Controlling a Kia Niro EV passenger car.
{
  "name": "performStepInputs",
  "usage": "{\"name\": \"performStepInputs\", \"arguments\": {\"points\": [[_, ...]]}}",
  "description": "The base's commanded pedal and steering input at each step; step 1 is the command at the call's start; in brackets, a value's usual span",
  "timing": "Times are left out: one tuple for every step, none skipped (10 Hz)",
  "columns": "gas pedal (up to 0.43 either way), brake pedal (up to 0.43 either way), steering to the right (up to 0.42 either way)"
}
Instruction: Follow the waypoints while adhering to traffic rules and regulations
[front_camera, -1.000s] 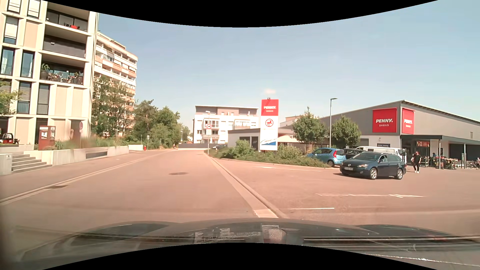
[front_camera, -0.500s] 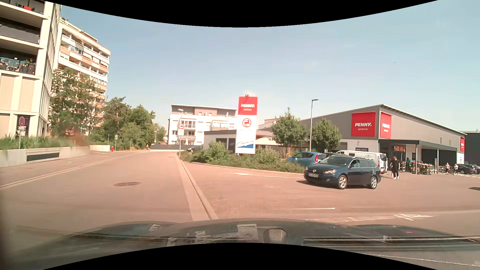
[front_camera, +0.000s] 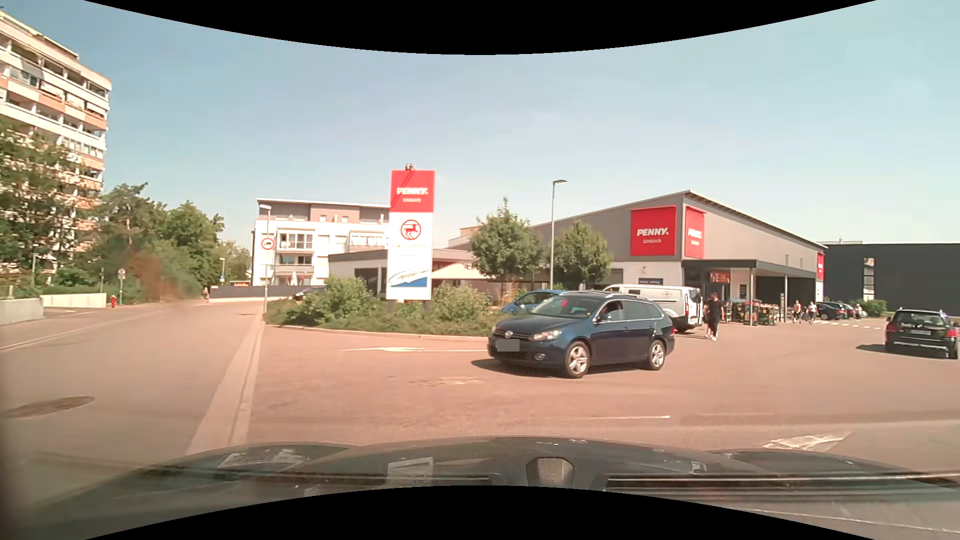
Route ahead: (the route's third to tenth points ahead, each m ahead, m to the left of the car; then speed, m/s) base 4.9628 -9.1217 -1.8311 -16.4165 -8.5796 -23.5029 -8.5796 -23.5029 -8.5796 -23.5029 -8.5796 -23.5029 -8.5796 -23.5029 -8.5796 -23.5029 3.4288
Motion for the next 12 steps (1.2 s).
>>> {"name": "performStepInputs", "arguments": {"points": [[0.0,0.104,0.449],[0.0,0.091,0.471],[0.0,0.085,0.483],[0.0,0.085,0.478],[0.0,0.085,0.466],[0.0,0.091,0.455],[0.0,0.104,0.445],[0.0,0.098,0.439],[0.0,0.122,0.431],[0.0,0.134,0.423],[0.0,0.134,0.419],[0.0,0.134,0.418]]}}
